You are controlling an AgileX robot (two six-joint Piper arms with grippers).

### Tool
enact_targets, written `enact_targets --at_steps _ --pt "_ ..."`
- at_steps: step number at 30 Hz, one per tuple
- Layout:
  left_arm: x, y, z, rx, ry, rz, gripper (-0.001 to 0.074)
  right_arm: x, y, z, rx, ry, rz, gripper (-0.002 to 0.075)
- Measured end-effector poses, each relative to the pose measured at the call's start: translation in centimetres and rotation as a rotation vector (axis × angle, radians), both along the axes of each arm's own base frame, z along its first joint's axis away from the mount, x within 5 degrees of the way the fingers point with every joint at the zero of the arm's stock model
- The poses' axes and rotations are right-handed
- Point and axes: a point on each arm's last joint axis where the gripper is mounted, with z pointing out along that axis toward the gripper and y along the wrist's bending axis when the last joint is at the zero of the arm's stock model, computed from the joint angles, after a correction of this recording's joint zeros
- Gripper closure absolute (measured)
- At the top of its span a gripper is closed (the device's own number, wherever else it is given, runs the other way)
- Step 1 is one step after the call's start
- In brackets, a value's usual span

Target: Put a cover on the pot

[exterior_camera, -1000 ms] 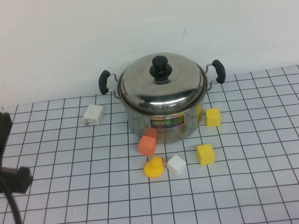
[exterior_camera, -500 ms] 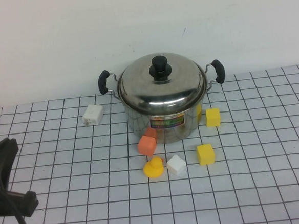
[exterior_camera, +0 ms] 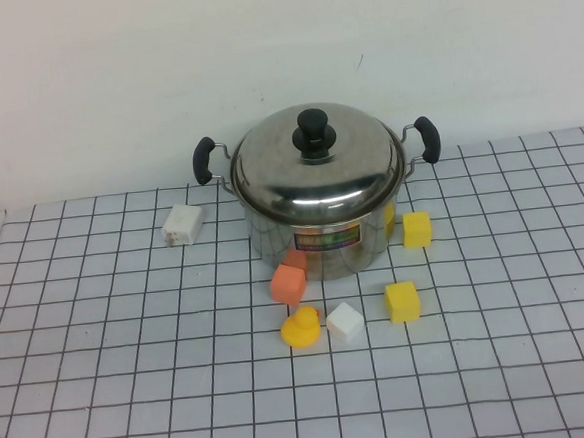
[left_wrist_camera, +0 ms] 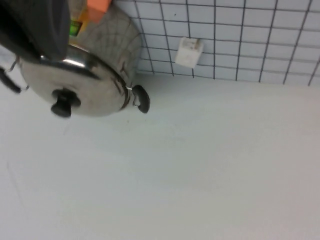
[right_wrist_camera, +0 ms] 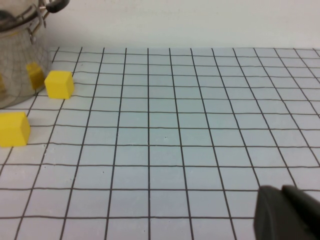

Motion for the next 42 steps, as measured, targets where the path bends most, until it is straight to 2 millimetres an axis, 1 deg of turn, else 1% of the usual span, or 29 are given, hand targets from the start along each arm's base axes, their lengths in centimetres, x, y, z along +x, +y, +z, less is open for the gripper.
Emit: enact_targets --at_steps 2,4,9,13,17,19,21,22,24,28,30,36,42 --pt "-1.0 0.7 -0.6 -0.076 -0.006 0.035 0.0736 0.0 0.0 0.0 0.000 0.000 0.000 0.0717" --pt "-1.8 1.3 -1.7 -0.108 -0.004 0.078 0.0736 0.0 0.0 0.0 0.000 0.000 0.000 0.0717" --pt "-3.0 2.1 -4.5 -0.082 0.009 0.157 0.0736 0.0 0.0 0.0 0.000 0.000 0.000 0.0717" --pt "-3.3 2.1 -6.5 -0.061 0.030 0.191 0.0736 0.0 0.0 0.0 0.000 0.000 0.000 0.0717" --pt "-3.3 2.0 -8.1 0.074 0.021 0.189 0.0736 0.0 0.0 0.0 0.000 0.000 0.000 0.0717" --pt "-3.5 2.0 -8.2 0.100 -0.004 0.183 0.0736 0.0 0.0 0.0 0.000 0.000 0.000 0.0717" --pt "-3.7 1.9 -8.0 0.083 -0.029 0.180 0.0736 0.0 0.0 0.0 0.000 0.000 0.000 0.0717" --pt "-3.7 1.9 -8.2 0.064 -0.014 0.178 0.0736 0.0 0.0 0.0 0.000 0.000 0.000 0.0717" --pt "-3.8 1.8 -8.6 0.014 0.041 0.170 0.0736 0.0 0.0 0.0 0.000 0.000 0.000 0.0717" --pt "-4.1 1.5 -10.1 -0.052 0.211 0.135 0.0736 0.0 0.0 0.0 0.000 0.000 0.000 0.0717" --pt "-4.1 1.4 -10.1 -0.037 0.222 0.109 0.0736 0.0 0.0 0.0 0.000 0.000 0.000 0.0717" --pt "-4.2 1.1 -10.2 0.099 0.204 0.047 0.0736 0.0 0.0 0.0 0.000 0.000 0.000 0.0717" --pt "-4.2 1.0 -10.1 0.124 0.200 0.035 0.0736 0.0 0.0 0.0 0.000 0.000 0.000 0.0717"
